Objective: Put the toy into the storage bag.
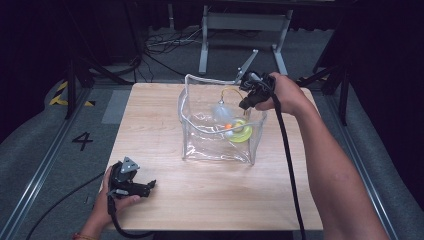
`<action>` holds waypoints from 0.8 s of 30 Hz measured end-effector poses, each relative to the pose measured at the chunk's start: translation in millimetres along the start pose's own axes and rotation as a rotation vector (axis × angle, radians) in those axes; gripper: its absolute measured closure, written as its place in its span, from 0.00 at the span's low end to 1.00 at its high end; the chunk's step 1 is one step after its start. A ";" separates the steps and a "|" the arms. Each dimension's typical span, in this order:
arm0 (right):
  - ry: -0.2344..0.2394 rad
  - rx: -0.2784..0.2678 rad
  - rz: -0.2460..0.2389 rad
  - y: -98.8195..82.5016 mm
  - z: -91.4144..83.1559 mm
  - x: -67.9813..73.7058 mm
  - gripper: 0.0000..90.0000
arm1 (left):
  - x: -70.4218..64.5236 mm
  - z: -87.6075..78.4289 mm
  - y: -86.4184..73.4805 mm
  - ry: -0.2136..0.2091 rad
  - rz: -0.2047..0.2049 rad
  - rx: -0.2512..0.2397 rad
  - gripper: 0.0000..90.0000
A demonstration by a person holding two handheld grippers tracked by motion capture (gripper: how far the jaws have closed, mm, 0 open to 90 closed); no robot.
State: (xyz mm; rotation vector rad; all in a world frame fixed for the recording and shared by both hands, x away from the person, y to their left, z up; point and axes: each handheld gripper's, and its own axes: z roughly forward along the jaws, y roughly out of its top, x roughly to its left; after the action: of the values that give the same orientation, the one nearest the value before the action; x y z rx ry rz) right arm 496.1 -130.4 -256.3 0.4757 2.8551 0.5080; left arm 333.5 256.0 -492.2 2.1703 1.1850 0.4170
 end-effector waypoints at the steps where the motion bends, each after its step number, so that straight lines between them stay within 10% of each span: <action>1: 0.002 0.006 0.002 -0.3 1.2 0.5 0.98 | 0.1 0.0 0.0 0.000 0.001 0.001 0.01; 24: 0.037 0.057 -0.003 -9.3 14.1 2.9 0.98 | 0.1 0.1 -0.1 -0.001 0.001 -0.001 0.01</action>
State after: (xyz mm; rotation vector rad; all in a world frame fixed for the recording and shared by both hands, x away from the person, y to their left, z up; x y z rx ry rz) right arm 494.4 -133.4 -273.1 0.4759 2.9125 0.4402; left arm 333.5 256.1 -492.3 2.1707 1.1829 0.4172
